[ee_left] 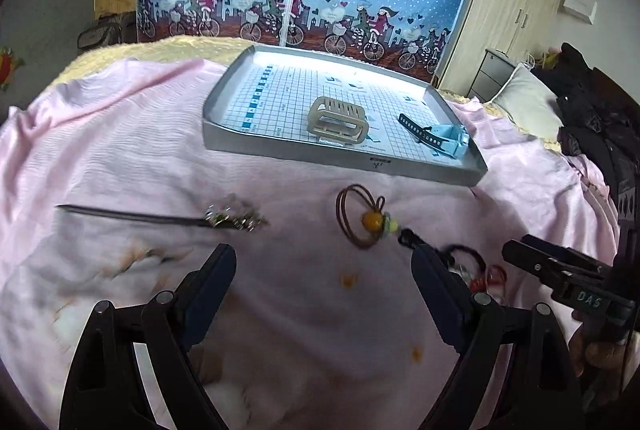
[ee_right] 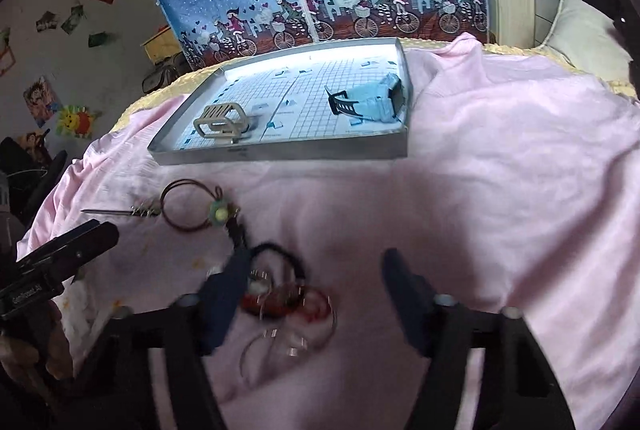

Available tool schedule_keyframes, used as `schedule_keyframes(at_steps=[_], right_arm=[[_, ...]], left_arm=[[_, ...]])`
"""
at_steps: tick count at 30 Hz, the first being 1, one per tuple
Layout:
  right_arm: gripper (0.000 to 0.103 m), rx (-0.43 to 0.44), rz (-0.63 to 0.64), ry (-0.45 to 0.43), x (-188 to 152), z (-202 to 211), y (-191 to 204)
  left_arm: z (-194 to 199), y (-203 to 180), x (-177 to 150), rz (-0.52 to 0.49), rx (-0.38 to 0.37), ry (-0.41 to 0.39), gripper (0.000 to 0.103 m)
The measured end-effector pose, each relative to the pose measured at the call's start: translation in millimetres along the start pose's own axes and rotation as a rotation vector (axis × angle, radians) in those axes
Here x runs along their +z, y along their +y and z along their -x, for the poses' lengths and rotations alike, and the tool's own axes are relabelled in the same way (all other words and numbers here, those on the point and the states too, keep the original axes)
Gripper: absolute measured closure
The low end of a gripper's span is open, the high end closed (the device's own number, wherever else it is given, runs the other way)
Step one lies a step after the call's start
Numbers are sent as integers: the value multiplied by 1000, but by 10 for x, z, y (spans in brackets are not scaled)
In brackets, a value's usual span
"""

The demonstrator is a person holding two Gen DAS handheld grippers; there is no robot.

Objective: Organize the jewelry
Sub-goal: 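Grasp yellow-bead hair tie with left tool while right tool grasps black beaded strap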

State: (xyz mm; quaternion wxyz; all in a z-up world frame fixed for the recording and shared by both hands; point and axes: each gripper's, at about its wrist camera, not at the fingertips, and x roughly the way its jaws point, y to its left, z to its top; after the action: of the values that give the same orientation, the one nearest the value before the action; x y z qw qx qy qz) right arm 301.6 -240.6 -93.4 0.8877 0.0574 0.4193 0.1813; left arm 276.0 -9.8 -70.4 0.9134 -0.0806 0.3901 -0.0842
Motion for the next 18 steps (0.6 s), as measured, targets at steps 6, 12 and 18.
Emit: schedule_keyframes(at_steps=[6, 12, 18], right_arm=[[67, 101, 80, 7, 136, -250, 154], [81, 156, 187, 30, 200, -457, 367], [85, 178, 266, 105, 121, -654, 508]], left_arm=[[-244, 73, 144, 34, -106, -9, 40], [-479, 163, 162, 50, -199, 23, 65], [-529, 214, 76, 62, -280, 5, 73]])
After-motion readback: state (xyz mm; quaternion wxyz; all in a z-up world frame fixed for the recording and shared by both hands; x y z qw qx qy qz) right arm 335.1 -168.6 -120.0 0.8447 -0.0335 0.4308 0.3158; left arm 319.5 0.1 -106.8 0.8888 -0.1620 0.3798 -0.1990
